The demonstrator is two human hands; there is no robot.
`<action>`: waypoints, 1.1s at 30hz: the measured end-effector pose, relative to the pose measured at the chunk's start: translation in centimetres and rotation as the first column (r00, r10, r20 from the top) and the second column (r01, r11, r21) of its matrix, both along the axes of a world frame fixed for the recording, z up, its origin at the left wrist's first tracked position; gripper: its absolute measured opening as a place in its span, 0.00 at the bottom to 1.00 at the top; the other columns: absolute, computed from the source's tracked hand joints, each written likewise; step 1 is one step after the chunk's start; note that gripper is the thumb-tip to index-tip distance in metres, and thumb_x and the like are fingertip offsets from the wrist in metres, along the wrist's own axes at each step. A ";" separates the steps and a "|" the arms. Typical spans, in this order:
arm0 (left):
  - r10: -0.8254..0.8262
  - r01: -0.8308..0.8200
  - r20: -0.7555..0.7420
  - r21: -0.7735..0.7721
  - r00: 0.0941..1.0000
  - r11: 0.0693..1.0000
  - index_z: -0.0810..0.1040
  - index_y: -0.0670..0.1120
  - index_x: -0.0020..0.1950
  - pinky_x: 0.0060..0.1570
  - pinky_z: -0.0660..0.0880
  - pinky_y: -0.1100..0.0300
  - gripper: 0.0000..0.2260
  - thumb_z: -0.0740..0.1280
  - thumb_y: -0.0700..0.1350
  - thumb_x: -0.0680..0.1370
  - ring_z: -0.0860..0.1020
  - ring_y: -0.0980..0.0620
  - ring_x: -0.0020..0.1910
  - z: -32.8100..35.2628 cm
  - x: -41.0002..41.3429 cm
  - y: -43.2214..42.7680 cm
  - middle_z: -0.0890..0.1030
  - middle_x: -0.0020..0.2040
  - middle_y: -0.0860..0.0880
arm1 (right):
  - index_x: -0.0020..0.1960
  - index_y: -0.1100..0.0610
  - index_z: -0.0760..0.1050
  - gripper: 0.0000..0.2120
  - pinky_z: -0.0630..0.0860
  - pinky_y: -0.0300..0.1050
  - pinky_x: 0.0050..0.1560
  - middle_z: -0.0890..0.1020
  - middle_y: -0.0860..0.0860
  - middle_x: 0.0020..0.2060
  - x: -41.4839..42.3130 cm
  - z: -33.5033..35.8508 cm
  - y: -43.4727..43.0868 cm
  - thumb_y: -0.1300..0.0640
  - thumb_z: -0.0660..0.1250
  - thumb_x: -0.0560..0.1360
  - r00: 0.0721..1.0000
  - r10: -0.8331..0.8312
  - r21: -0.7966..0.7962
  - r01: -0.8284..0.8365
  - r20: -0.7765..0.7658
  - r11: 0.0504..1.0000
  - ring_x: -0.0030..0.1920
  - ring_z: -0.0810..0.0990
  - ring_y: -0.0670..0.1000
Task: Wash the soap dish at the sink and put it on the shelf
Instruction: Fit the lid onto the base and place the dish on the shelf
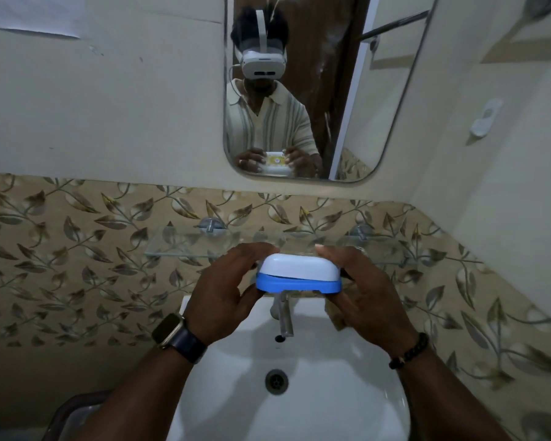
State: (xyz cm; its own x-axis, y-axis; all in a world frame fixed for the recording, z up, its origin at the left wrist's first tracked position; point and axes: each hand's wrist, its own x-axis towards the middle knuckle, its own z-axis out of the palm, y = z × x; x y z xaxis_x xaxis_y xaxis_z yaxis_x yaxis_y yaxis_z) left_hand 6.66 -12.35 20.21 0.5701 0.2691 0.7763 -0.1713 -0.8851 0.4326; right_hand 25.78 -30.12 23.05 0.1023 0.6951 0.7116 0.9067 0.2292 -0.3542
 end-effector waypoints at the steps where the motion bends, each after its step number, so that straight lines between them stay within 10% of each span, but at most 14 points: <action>1: 0.014 -0.014 0.001 0.021 1.000 1.000 0.77 0.43 0.66 0.56 0.78 0.52 0.18 0.71 0.40 0.76 0.80 0.52 0.60 0.1 0.2 -0.2 0.81 0.62 0.50 | 0.67 0.60 0.75 0.20 0.77 0.47 0.61 0.80 0.52 0.60 -0.1 0.2 -0.2 0.54 0.66 0.77 1.000 -0.011 0.012 0.010 0.021 1.000 0.60 0.80 0.52; 14: 0.099 -0.096 -0.009 0.149 0.995 0.984 0.74 0.50 0.66 0.53 0.79 0.52 0.24 0.72 0.38 0.72 0.80 0.50 0.59 -0.6 2.2 -0.5 0.81 0.62 0.51 | 0.63 0.62 0.76 0.18 0.79 0.55 0.60 0.80 0.54 0.60 1.1 -0.6 -0.8 0.55 0.67 0.77 0.999 -0.040 -0.022 0.039 -0.008 0.999 0.62 0.79 0.53; 23: 0.179 -0.171 -0.027 0.184 0.983 0.968 0.74 0.50 0.67 0.55 0.79 0.56 0.30 0.78 0.35 0.68 0.79 0.48 0.59 -1.8 4.8 2.0 0.81 0.64 0.47 | 0.67 0.53 0.72 0.22 0.70 0.35 0.67 0.75 0.48 0.66 3.4 -1.5 2.1 0.44 0.68 0.78 0.999 -0.052 -0.066 0.053 0.013 0.996 0.68 0.72 0.43; 33: 0.170 -0.143 -0.205 0.140 0.964 0.980 0.73 0.46 0.73 0.62 0.78 0.49 0.27 0.69 0.56 0.78 0.75 0.46 0.69 -1.7 8.3 6.2 0.73 0.74 0.46 | 0.67 0.56 0.72 0.23 0.69 0.40 0.70 0.73 0.53 0.69 7.7 -2.8 8.6 0.56 0.73 0.75 0.994 -0.111 -0.071 0.112 0.015 0.991 0.71 0.70 0.49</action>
State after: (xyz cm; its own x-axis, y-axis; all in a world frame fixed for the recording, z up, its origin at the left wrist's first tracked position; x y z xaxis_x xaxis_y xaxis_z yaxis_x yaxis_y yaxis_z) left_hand 15.01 -6.20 18.49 0.6853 0.2785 0.6729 0.0585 -0.9421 0.3303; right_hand 33.49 -21.47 20.29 0.1750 0.7291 0.6616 0.9290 0.1003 -0.3563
